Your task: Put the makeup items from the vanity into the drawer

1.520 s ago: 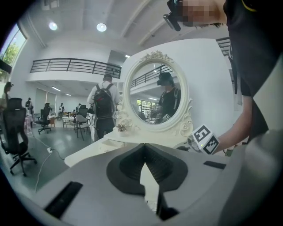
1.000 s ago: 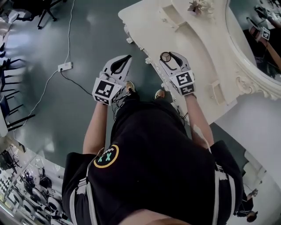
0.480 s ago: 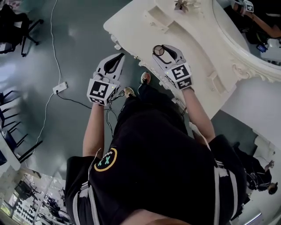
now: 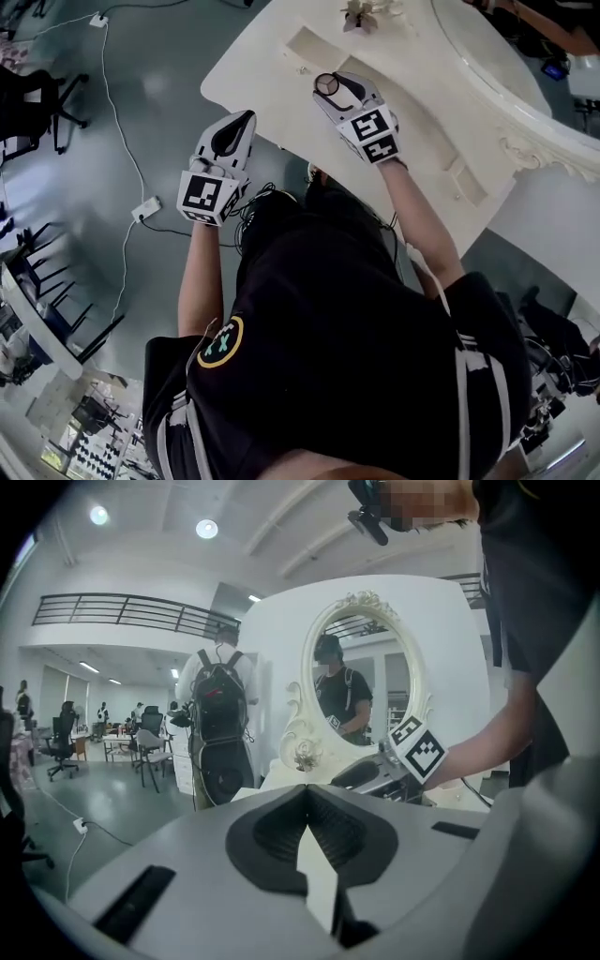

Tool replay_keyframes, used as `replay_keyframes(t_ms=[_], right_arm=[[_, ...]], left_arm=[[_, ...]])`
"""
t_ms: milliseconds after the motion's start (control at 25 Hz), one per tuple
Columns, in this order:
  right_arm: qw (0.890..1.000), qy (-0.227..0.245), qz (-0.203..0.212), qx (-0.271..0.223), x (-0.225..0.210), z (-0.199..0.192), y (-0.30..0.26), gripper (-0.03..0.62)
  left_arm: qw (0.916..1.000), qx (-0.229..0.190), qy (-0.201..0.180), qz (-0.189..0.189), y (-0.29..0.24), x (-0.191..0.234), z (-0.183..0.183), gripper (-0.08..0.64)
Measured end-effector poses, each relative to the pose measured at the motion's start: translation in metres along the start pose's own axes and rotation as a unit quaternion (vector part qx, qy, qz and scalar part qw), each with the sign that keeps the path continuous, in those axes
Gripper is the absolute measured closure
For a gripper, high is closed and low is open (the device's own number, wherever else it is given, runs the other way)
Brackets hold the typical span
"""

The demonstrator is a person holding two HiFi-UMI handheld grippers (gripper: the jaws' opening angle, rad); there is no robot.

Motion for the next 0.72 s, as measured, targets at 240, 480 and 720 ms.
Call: replay_keyframes(t_ms=[240, 480, 720], right_arm=[[0.997, -0.046, -0.050, 0.021, -0.048, -0.007, -0.044, 0.354], [0.989, -0.090, -0.097, 0.065, -0.061, -0.013, -0.088, 0.354], [0.976, -0.114, -0.146, 0.113, -0.069, -0.026, -0.113, 0.354]], left_arm=[[0.9981, 0.006, -0.008, -0.060, -0.045, 0.017, 0.004, 0.541], [0.9891, -0.008, -0.004, -0.147, -0.090, 0.053, -0.002, 0.541], [0.9782, -0.017, 0.006, -0.207, -0.116, 0.089, 0.003, 0.541]])
Point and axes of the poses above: the fingertips, and each gripper's own axes: y backward along the fingers, x to its left, z out of its top, the point moved 7 cm from there along y, backward along the fingers, and after that the axes turned 6 degrees about -x, right-handed, at the moved point
